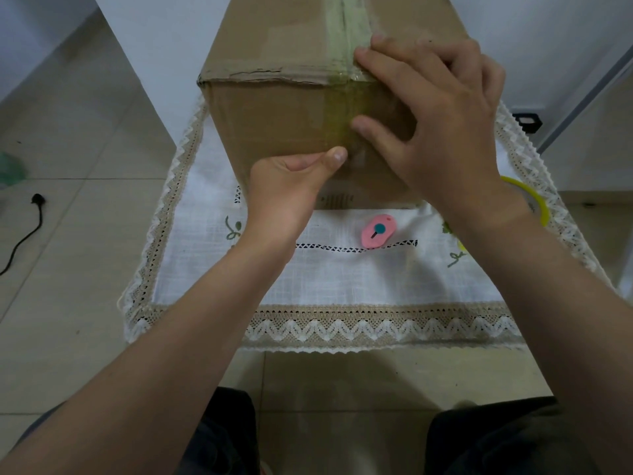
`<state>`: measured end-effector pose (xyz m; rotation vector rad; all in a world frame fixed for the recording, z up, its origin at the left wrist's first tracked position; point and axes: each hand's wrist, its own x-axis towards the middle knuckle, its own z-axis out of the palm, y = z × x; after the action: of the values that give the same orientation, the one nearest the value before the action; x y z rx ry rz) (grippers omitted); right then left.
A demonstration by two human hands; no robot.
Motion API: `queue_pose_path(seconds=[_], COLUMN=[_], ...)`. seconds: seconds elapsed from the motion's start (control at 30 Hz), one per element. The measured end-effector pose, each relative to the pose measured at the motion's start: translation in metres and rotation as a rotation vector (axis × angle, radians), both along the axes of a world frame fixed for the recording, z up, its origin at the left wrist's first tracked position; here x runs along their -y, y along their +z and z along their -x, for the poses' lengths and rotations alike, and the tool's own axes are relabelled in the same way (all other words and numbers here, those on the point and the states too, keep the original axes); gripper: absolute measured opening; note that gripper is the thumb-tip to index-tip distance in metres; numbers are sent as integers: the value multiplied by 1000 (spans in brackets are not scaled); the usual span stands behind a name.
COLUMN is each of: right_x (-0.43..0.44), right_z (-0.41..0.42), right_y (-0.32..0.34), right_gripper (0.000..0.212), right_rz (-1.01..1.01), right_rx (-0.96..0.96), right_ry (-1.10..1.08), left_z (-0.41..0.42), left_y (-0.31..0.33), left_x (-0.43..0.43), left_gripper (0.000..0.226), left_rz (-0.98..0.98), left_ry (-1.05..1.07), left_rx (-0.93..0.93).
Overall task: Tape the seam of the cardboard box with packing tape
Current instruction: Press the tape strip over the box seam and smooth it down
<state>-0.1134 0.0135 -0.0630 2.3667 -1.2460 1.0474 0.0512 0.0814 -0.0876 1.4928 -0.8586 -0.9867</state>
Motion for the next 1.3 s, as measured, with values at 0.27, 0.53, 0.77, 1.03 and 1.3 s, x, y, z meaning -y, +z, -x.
queue_pose_path(seconds=[0.27, 0.53, 0.77, 1.03, 1.3], right_x=[-3, -7, -8, -8, -13], right_z=[-23, -21, -24, -28, -26], right_y=[2, -4, 0, -6, -11], right_gripper=[56, 76, 65, 84, 106], right_rz=[25, 15, -2, 28, 46], right_rx=[98, 4, 55, 41, -109], right_ry=[-99, -96, -123, -146, -201], left_z=[0, 2, -3, -7, 2], left_y=[-1, 3, 1, 0, 8], left_x=[-1, -5, -8, -10, -17], left_gripper=[17, 24, 22, 9, 26], left_rz=[36, -12, -243, -271, -118], left_ry=[26, -21, -13, 1, -6], left_rx=[54, -4, -139, -116, 258])
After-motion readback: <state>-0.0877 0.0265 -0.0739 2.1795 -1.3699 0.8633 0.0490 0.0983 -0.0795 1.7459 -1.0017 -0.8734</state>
